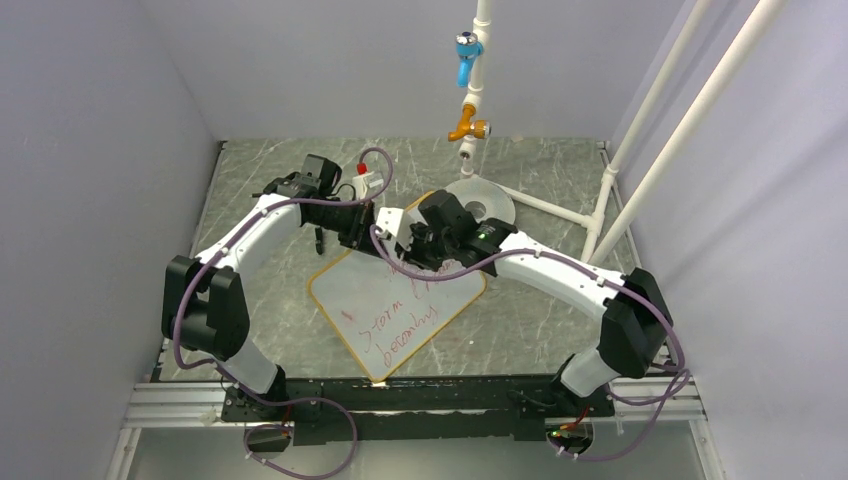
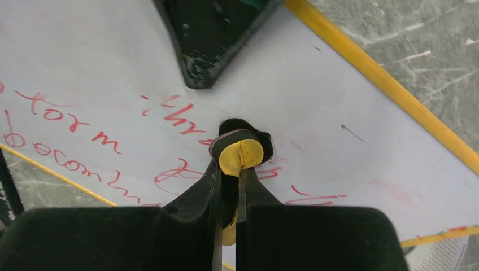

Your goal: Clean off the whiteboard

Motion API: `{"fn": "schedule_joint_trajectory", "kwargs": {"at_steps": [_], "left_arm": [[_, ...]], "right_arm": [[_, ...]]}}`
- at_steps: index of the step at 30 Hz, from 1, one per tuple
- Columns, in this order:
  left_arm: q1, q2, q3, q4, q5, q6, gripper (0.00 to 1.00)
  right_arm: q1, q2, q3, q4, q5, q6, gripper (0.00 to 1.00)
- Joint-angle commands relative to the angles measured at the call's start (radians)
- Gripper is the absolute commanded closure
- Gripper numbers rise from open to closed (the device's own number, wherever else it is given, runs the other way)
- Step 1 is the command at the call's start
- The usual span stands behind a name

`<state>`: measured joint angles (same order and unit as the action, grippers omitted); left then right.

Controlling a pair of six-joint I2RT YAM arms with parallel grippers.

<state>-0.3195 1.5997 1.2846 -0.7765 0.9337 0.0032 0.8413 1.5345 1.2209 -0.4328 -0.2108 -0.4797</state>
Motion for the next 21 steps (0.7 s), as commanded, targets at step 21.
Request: {"fn": "schedule_joint_trajectory", "kwargs": {"at_steps": [21], "left_arm": [[-0.021,-0.014,0.013,-0.014,0.11,0.011,1.0]], "right_arm": [[-0.034,-0.013,-0.011,0.075,0.03,0.018,1.0]]}}
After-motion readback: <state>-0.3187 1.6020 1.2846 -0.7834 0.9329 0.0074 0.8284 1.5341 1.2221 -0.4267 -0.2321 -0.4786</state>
